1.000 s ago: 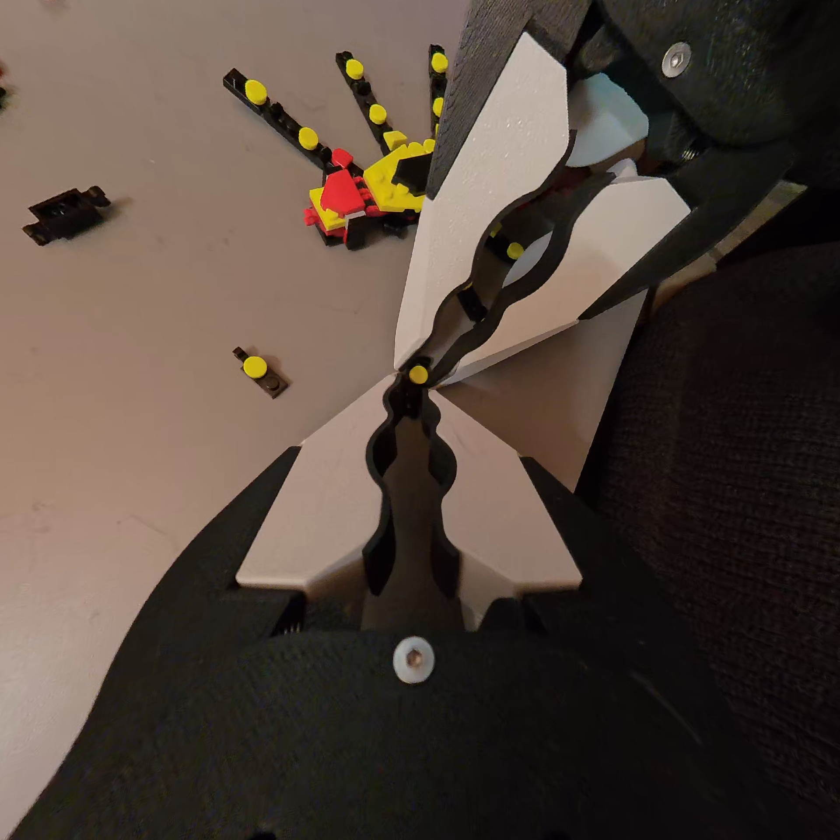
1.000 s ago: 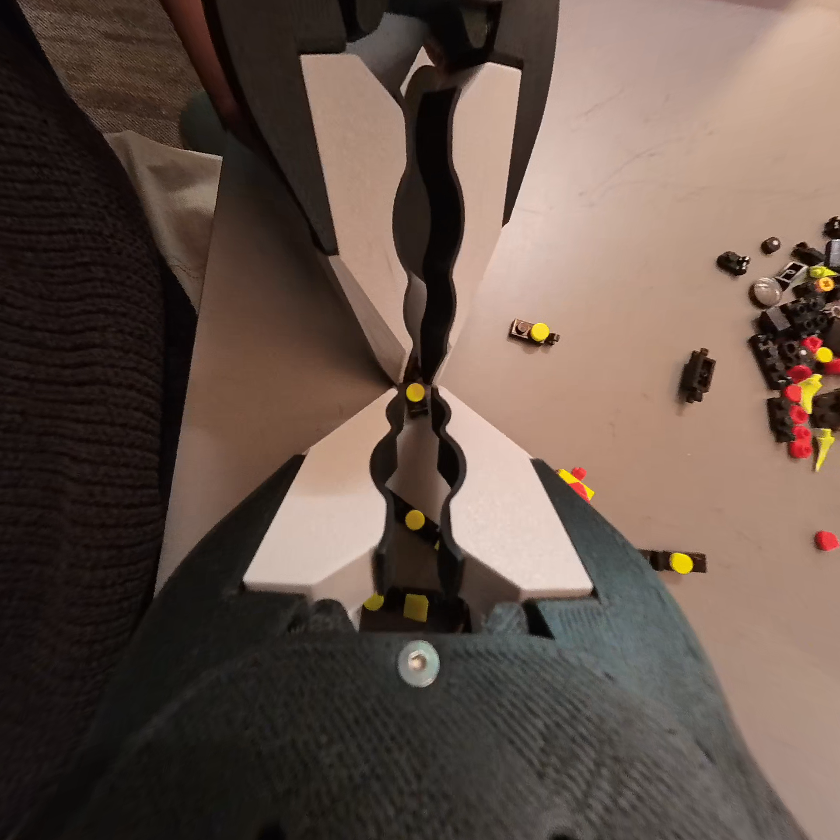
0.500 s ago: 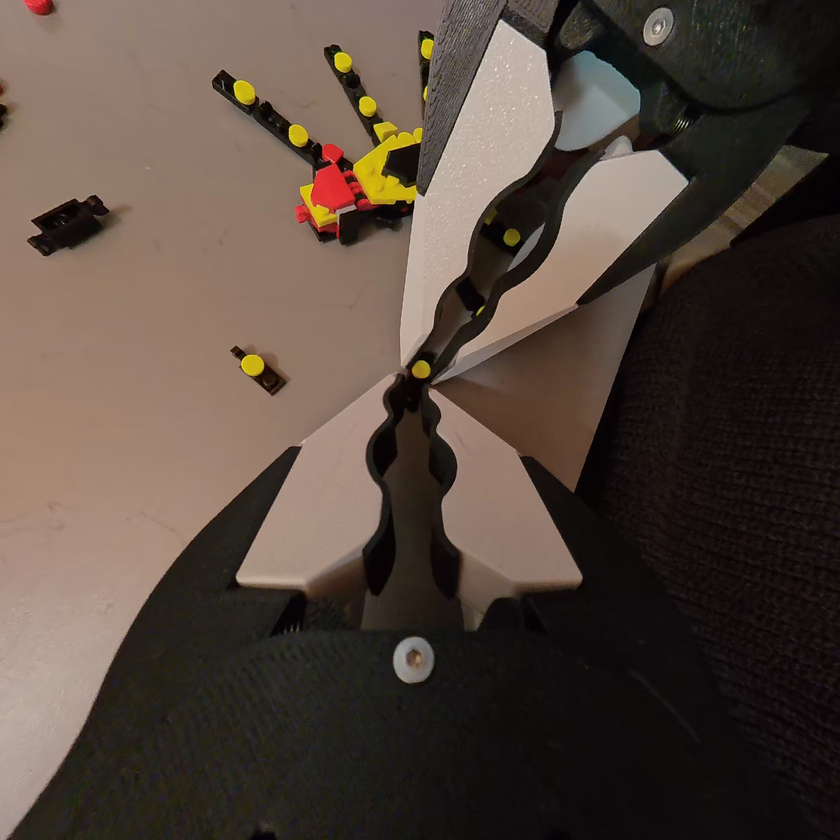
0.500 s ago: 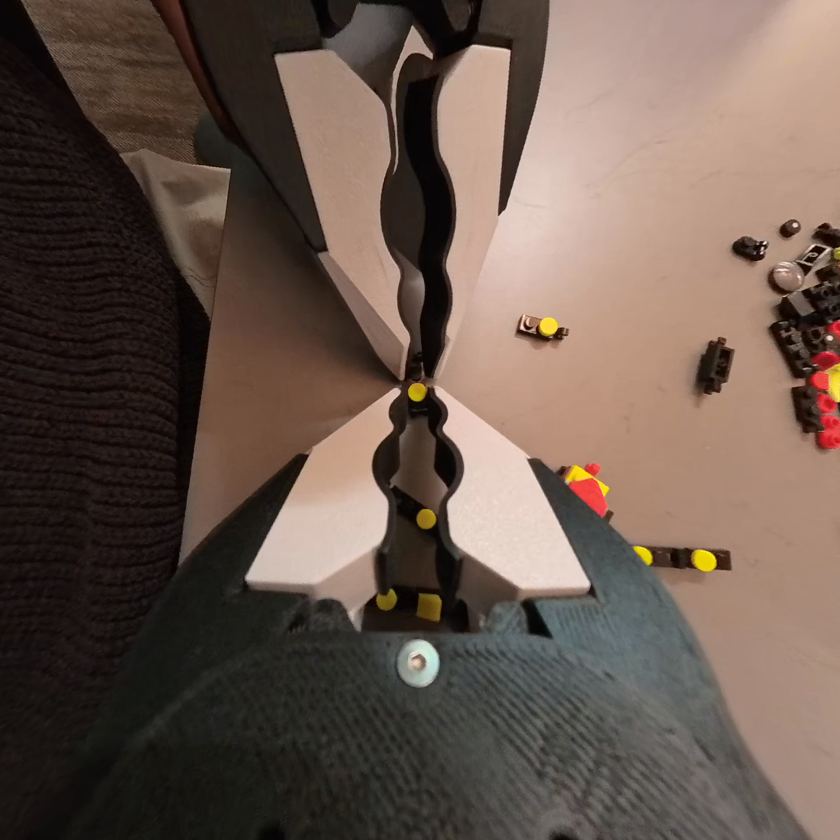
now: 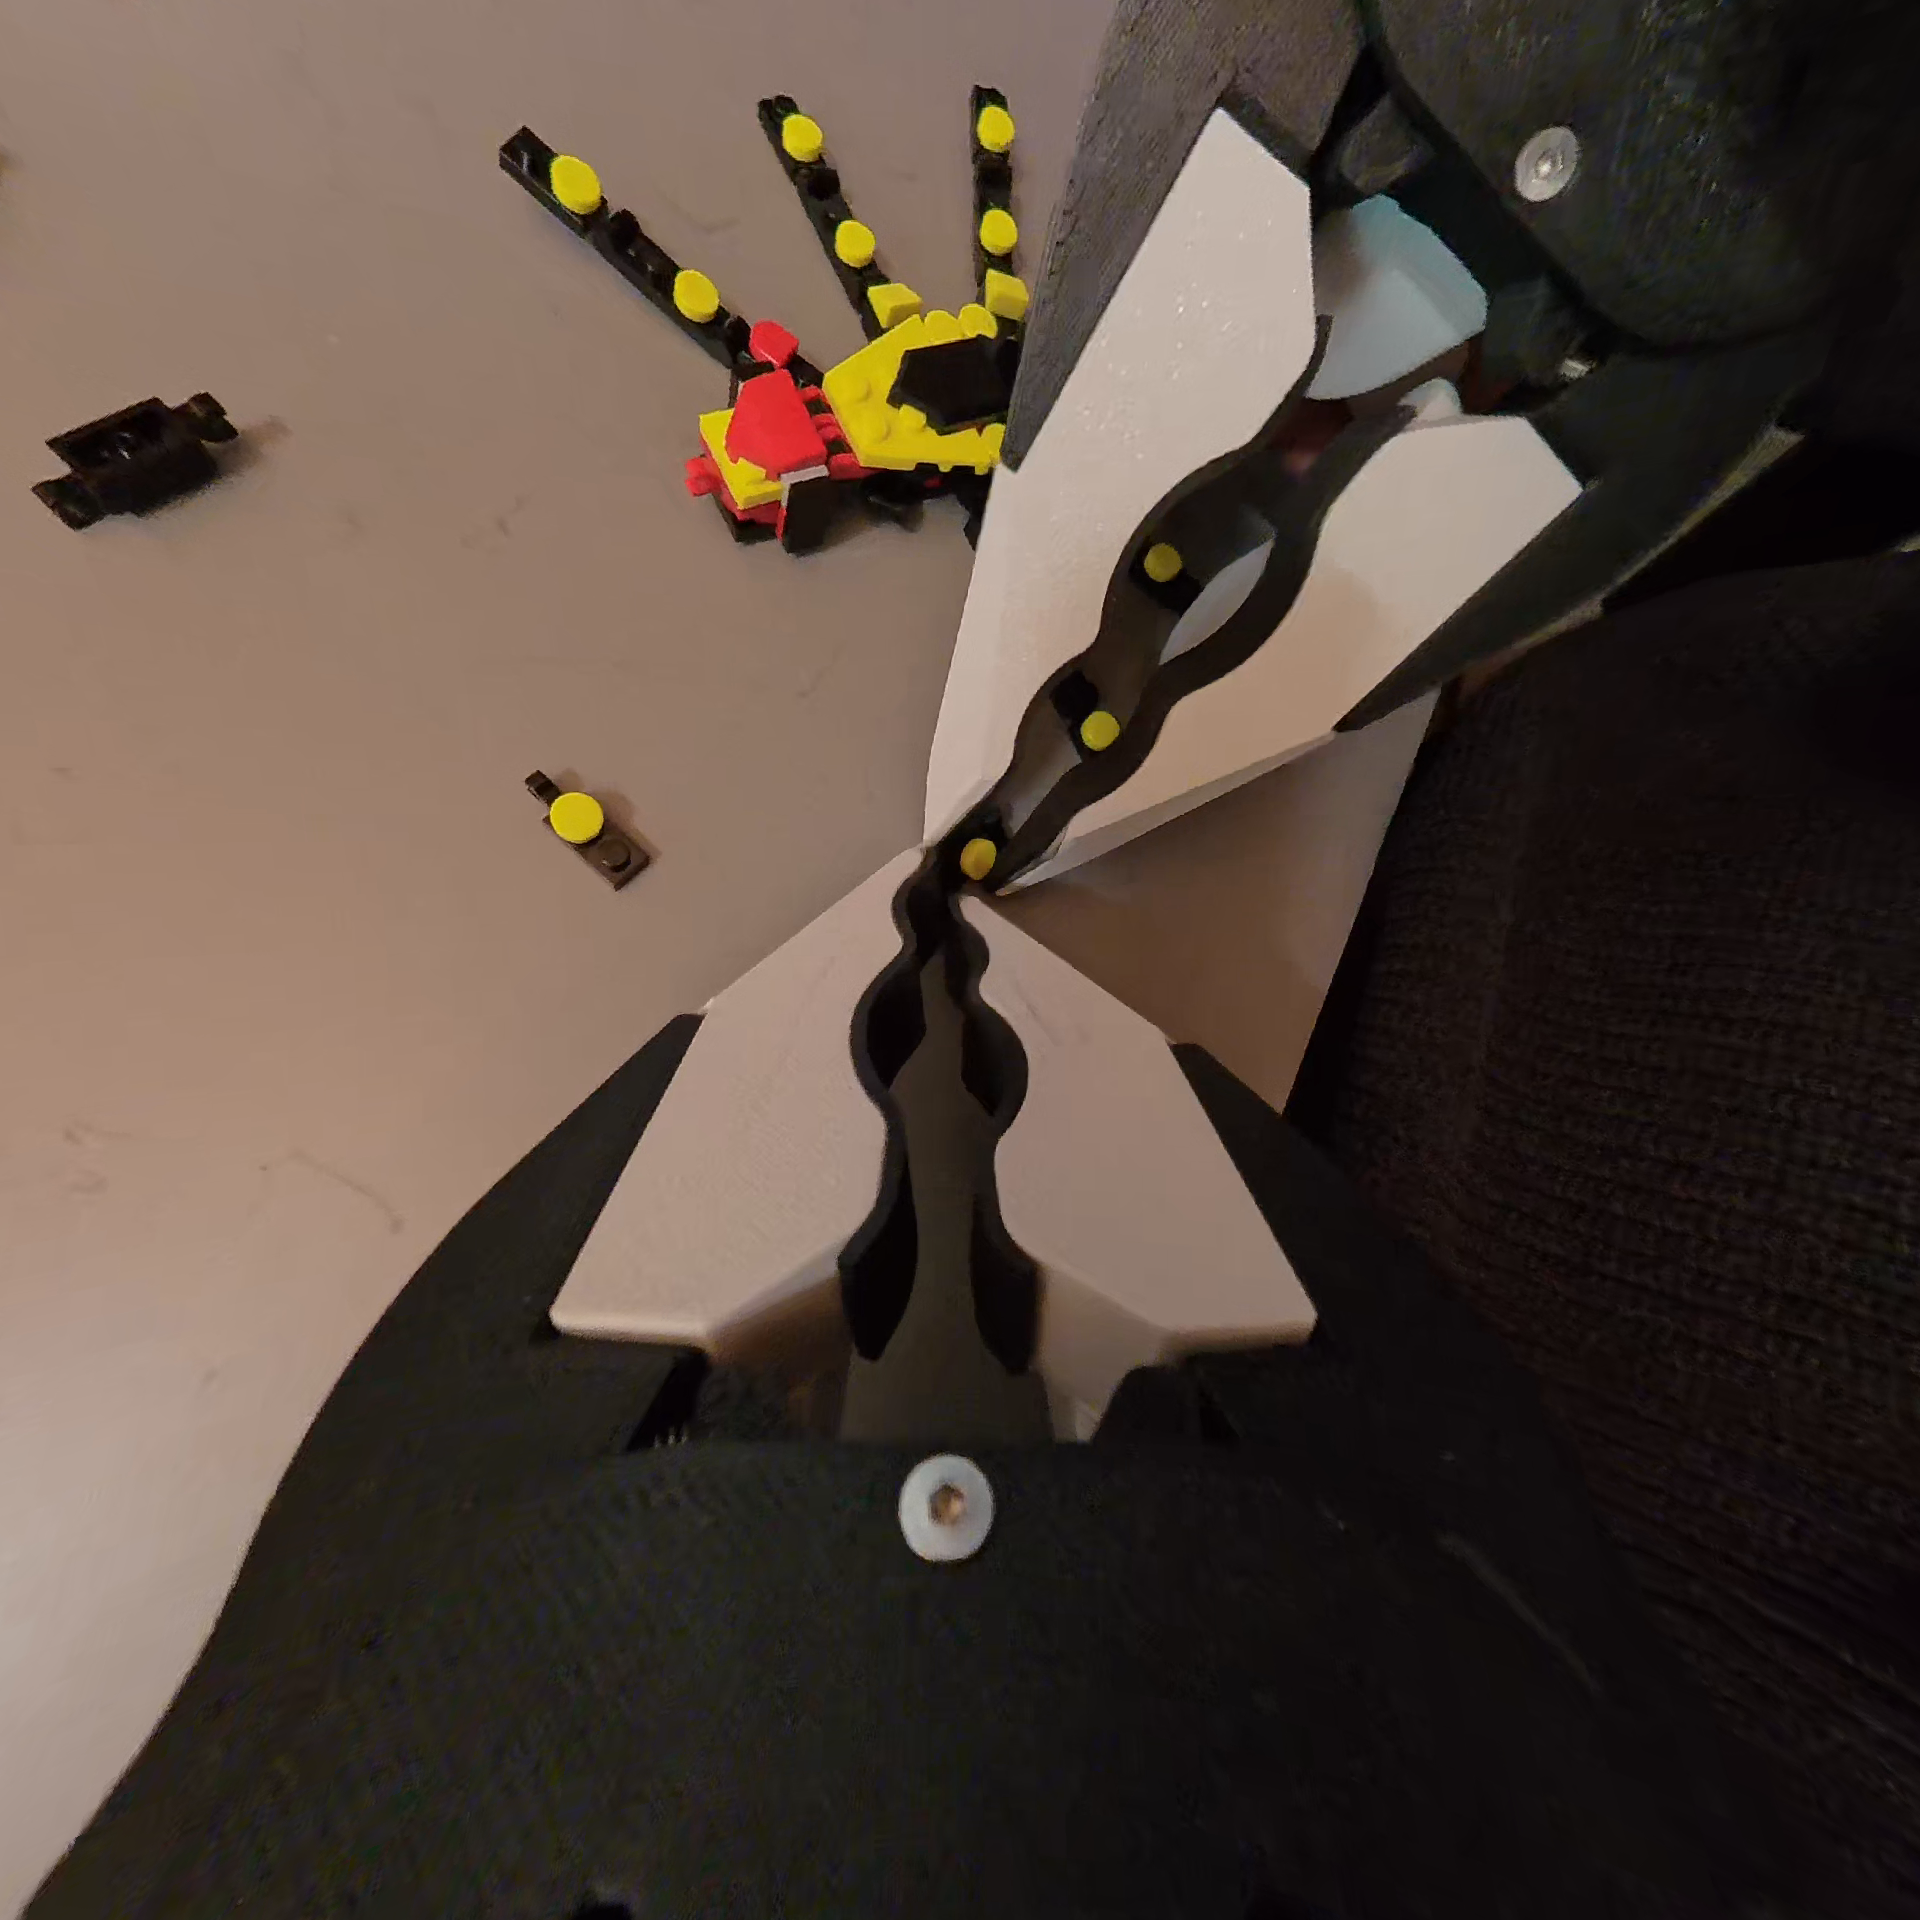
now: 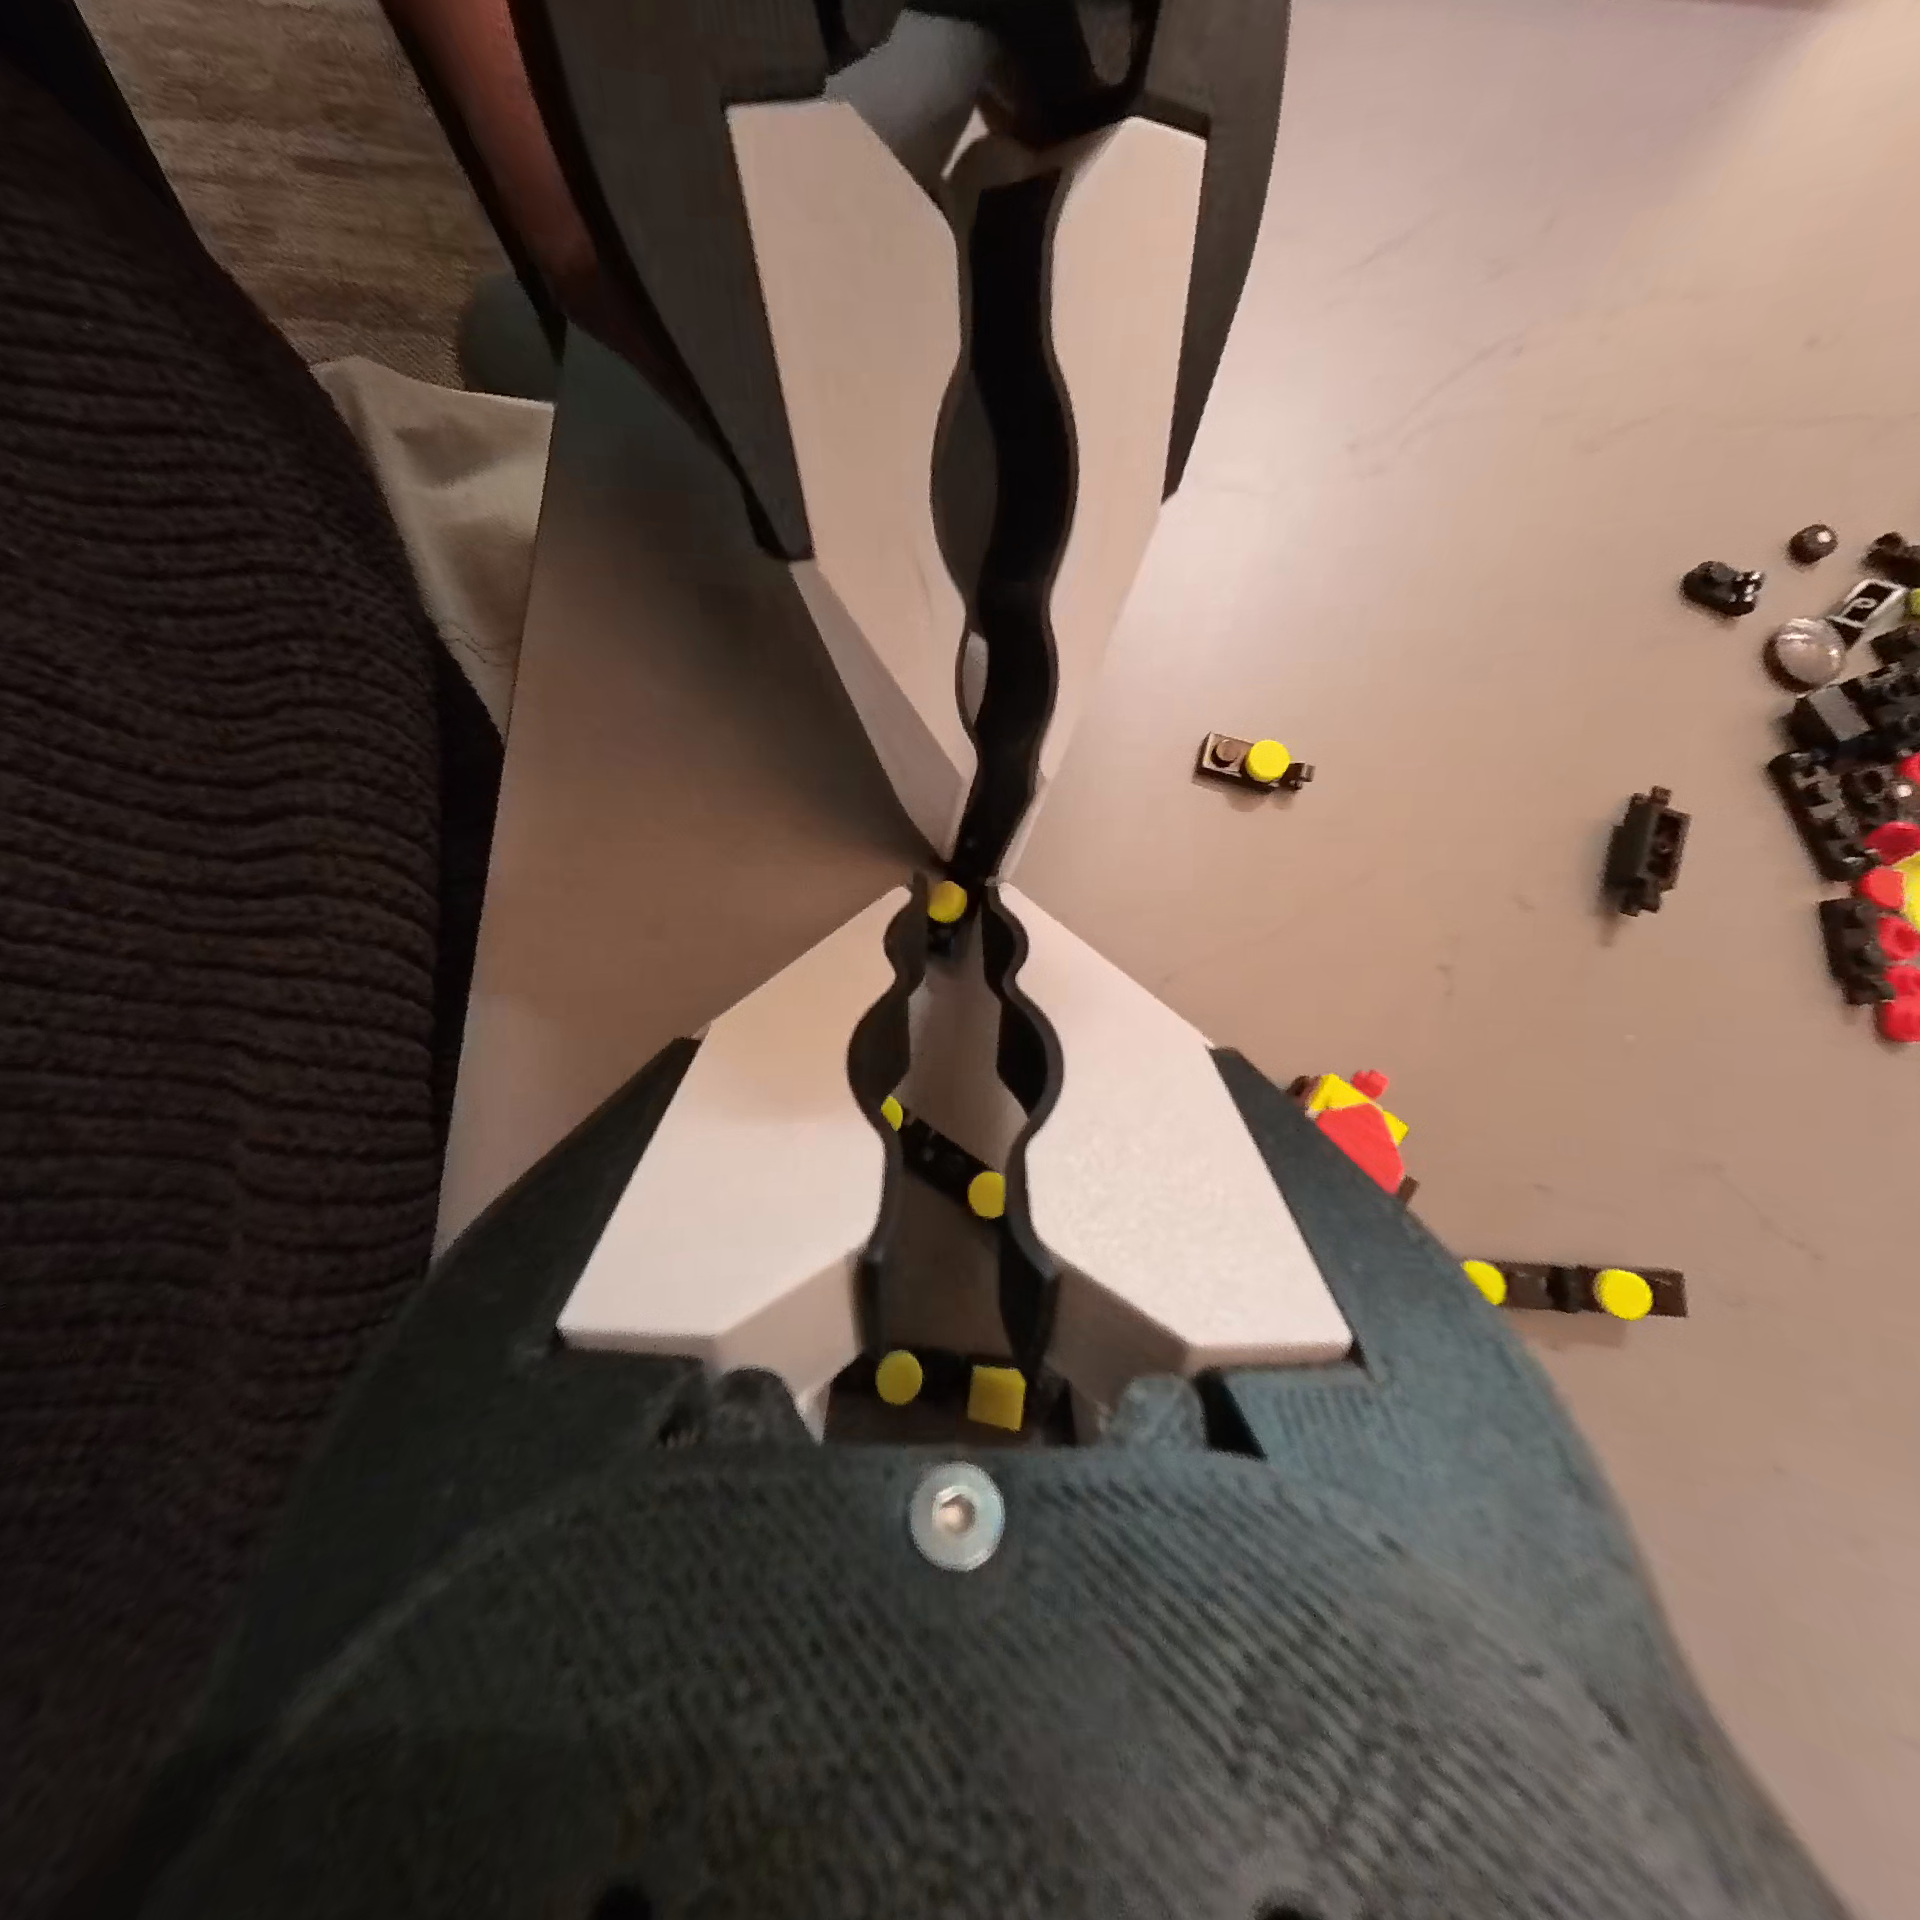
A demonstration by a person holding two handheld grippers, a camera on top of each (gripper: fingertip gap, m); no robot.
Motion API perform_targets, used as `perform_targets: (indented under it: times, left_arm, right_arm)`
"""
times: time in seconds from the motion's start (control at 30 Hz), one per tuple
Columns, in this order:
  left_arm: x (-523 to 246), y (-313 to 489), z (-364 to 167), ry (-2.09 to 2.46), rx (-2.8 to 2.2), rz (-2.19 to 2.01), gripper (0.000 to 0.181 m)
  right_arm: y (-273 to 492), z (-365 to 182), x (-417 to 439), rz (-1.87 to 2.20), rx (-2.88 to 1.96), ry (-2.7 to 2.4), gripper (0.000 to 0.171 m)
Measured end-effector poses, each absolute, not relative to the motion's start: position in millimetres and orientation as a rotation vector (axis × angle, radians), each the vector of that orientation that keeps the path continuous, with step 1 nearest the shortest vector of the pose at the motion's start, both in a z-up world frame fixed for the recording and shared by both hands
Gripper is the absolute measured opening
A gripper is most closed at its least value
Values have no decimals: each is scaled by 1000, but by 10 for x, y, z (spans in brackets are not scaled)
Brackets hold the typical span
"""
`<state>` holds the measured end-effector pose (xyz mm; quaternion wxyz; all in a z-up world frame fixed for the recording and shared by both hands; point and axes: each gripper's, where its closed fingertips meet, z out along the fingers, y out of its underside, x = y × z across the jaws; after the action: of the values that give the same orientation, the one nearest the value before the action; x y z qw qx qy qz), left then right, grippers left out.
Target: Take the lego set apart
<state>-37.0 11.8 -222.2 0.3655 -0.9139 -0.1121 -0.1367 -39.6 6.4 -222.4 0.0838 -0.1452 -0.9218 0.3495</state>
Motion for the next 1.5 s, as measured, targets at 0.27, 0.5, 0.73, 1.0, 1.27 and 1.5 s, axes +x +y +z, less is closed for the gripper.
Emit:
perform_targets:
  times: [0.27,0.5,0.73,1.0,1.27,1.5]
  left_arm:
    - [-384,122,-2173,-192,-2334,-267,1]
    - [-406,137,-2187,-187,-2345,-219,0]
    - [-400,140,-2226,-203,-2360,-228,0]
    - [-398,136,-2227,-225,-2383,-227,0]
    - [-393,135,-2227,-280,-2395,-240,0]
    - [-365,148,-2232,-291,-2429,-205,0]
  right_arm:
    - [81,-2224,-412,1076,-502,-2759,12]
    - [94,-2190,-429,1082,-509,-2742,17]
    - [78,-2203,-437,1076,-525,-2738,7]
    - [92,-2200,-451,1056,-523,-2732,10]
    - [97,-2231,-425,1020,-530,-2753,7]
    - [100,-2233,-413,1025,-625,-2768,7]
